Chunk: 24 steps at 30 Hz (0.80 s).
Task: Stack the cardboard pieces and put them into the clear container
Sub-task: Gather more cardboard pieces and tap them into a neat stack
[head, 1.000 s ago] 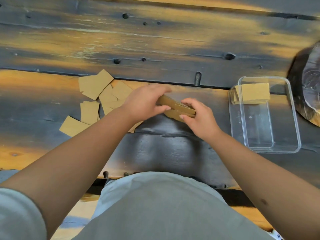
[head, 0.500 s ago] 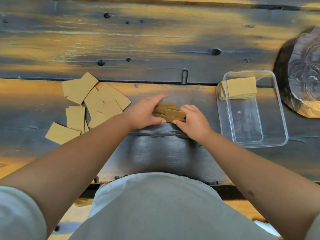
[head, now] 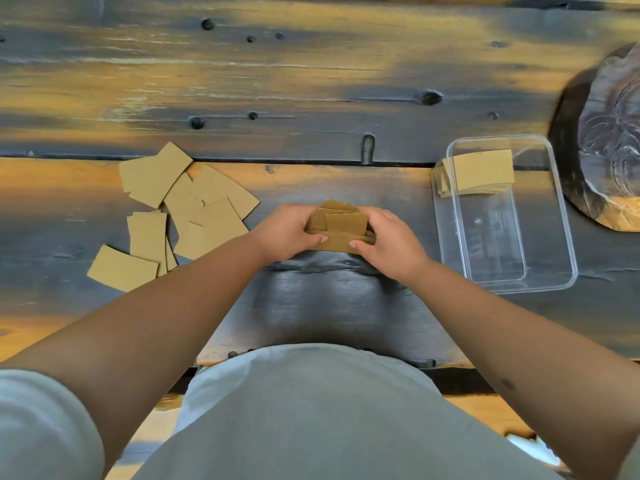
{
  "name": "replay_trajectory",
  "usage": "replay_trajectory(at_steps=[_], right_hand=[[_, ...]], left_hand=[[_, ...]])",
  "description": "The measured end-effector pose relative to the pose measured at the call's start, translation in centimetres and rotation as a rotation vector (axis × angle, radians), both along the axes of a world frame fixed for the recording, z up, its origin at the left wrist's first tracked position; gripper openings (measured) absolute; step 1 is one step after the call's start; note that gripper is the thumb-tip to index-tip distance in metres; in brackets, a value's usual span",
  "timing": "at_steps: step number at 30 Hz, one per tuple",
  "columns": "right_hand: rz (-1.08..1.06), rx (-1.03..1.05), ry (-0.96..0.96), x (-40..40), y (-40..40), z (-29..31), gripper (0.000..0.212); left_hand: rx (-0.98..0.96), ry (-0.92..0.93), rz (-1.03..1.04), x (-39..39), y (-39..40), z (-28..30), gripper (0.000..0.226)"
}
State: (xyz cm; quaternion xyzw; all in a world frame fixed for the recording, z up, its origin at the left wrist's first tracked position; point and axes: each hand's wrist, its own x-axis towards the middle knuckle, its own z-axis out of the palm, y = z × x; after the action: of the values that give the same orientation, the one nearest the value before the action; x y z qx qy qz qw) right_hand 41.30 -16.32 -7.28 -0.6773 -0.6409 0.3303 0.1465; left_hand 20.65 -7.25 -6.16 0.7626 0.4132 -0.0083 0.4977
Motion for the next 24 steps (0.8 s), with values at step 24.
replay_trajectory(at_steps=[24], right_hand=[[-0.378, -0.065, 0.028, -1.2, 0.1, -0.1, 0.082]], left_hand=[[-0.024, 0.020, 0.071, -0.9, 0.6, -0.2, 0.024]])
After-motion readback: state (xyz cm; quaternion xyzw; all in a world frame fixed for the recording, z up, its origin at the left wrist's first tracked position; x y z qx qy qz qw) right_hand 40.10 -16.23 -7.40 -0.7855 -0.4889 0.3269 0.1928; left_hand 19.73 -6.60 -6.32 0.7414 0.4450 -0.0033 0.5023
